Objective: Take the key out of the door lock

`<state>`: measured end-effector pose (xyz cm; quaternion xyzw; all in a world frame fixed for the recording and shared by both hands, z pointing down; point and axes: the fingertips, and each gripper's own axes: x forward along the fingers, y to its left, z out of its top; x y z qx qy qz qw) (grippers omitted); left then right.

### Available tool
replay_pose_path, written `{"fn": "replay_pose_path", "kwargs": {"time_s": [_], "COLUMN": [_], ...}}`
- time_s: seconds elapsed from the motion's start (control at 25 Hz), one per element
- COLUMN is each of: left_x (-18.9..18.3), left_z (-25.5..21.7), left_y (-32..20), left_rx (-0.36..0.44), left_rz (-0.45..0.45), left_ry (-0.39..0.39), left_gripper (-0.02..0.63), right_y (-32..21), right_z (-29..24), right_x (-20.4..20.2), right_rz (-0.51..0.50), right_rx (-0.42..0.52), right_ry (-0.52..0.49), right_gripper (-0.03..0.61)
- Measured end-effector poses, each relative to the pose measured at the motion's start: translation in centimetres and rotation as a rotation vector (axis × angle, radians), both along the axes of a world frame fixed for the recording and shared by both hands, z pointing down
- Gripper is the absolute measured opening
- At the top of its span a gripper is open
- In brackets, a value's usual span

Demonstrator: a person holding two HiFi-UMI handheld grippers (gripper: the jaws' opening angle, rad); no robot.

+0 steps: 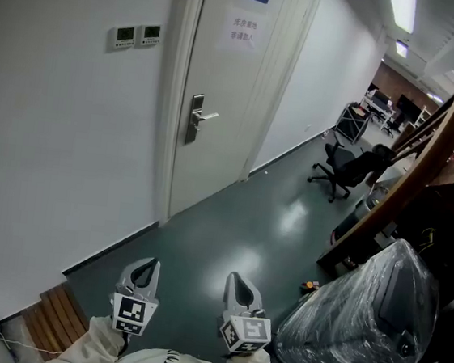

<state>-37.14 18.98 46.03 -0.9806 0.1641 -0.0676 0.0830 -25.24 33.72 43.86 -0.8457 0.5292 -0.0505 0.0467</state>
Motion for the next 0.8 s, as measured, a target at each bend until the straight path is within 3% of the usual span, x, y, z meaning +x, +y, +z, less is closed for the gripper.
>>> {"fn": "replay_pose_path", "kwargs": {"time_s": [0.44,0.8], "left_x": [0.8,6.5], "left_z": [2.1,3.2], "left_y": [-3.1,-7.0], "left_rx": [-0.041,-0.041], "left_rz": [0.020,-0.012], "left_ry": [-0.015,-0.035], "left_gripper": [0.000,0.000], "right_y": [-3.1,-7.7], "right_z": [1.8,3.4], "right_x": [0.8,7.4], "right_rz": [0.027,0.006], "right_rx": [-0.035,-0.018], "right_ry": [-0.021,-0.046], "right_gripper": [0.002,0.002]}}
